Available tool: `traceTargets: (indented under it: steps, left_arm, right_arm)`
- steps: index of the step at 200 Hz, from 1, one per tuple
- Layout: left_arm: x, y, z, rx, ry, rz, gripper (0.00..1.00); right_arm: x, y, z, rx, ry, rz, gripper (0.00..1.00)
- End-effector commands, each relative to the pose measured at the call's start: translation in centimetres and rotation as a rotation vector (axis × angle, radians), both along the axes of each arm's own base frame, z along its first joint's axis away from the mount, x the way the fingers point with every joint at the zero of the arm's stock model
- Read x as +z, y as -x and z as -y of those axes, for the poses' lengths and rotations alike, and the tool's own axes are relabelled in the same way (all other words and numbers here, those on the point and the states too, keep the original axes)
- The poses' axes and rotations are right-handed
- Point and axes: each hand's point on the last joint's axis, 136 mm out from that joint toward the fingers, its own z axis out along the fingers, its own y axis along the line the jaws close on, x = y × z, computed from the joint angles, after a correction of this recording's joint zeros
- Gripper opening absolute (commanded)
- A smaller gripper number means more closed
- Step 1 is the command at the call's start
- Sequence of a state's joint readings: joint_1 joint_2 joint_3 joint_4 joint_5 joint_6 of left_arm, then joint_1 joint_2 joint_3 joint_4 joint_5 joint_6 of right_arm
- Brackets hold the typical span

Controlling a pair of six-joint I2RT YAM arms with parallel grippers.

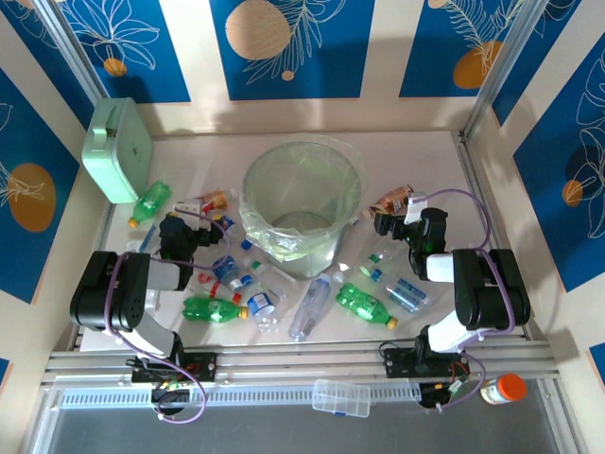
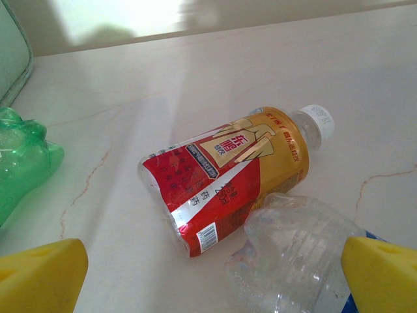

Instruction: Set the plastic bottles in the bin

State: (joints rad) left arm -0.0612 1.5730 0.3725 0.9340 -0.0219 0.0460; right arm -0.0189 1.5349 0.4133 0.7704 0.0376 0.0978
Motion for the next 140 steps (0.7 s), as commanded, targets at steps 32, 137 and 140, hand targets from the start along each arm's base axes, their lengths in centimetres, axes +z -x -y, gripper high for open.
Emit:
traceTargets:
  steps: [32, 137, 140]
  left_arm:
    - [2.6, -0.1, 1.6, -0.102, 0.000, -0.009, 0.99]
    - [16.4, 0.7, 3.0, -0.004, 0.456, 0.391, 0.99]
    - [16.7, 0.8, 3.6, -0.030, 0.459, 0.396, 0.99]
  right_arm:
    - [4.8, -1.7, -1.5, 0.037, 0.018, -0.085, 0.99]
    - [20.1, 1.7, -0.7, -0.284, -0.381, -0.055, 0.99]
    - [20.5, 2.1, -0.7, -0.285, -0.395, -0.055, 0.99]
